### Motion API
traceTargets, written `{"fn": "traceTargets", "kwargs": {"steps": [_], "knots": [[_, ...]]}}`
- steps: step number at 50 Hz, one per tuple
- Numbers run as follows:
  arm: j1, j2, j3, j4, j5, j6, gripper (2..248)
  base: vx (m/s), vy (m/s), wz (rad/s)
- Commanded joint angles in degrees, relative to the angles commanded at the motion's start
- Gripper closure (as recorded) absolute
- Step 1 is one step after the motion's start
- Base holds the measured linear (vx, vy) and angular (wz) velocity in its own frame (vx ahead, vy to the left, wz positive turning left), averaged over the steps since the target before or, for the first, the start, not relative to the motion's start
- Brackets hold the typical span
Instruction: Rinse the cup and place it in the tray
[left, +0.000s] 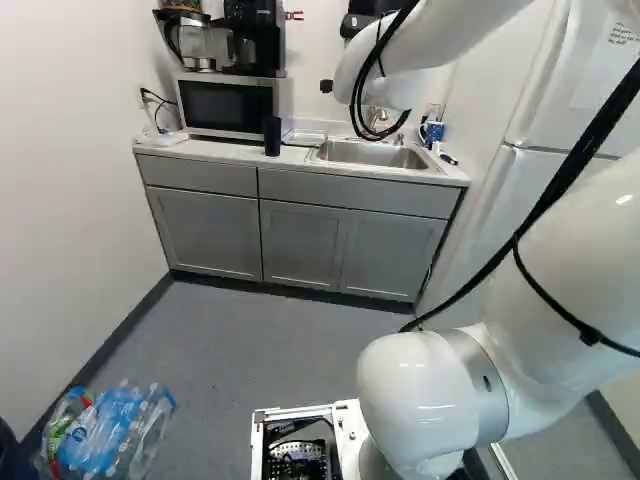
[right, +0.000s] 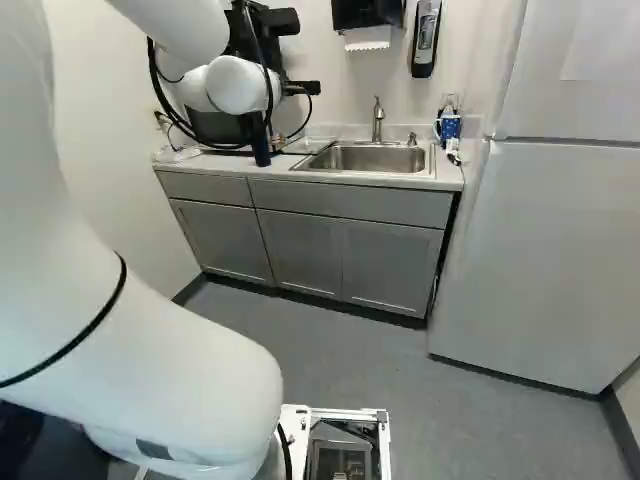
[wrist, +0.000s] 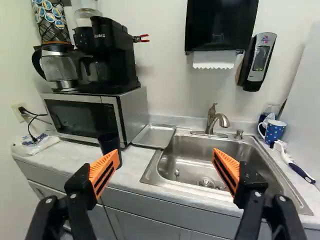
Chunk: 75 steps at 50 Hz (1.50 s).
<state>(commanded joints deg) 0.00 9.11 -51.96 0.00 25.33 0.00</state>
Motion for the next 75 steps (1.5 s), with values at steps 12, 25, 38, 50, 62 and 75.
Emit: {"fn": "traceTargets", "kwargs": {"steps": [12,25,38,50,62,75], "knots": [[0.0,-0.3,-1.69,0.0,0.0,0.0,3,0.0,0.0,0.0],[0.0,-0.27,-1.78,0.0,0.0,0.0,3,0.0,0.0,0.0],[0.0,-0.27,-1.78,0.0,0.0,0.0,3,0.0,0.0,0.0],[0.0,-0.27,-1.78,0.0,0.0,0.0,3,0.0,0.0,0.0],[0.0,-0.27,-1.78,0.0,0.0,0.0,3,0.0,0.0,0.0],[0.0,-0.27,-1.78,0.0,0.0,0.0,3,0.013,-0.02,-0.075]]}}
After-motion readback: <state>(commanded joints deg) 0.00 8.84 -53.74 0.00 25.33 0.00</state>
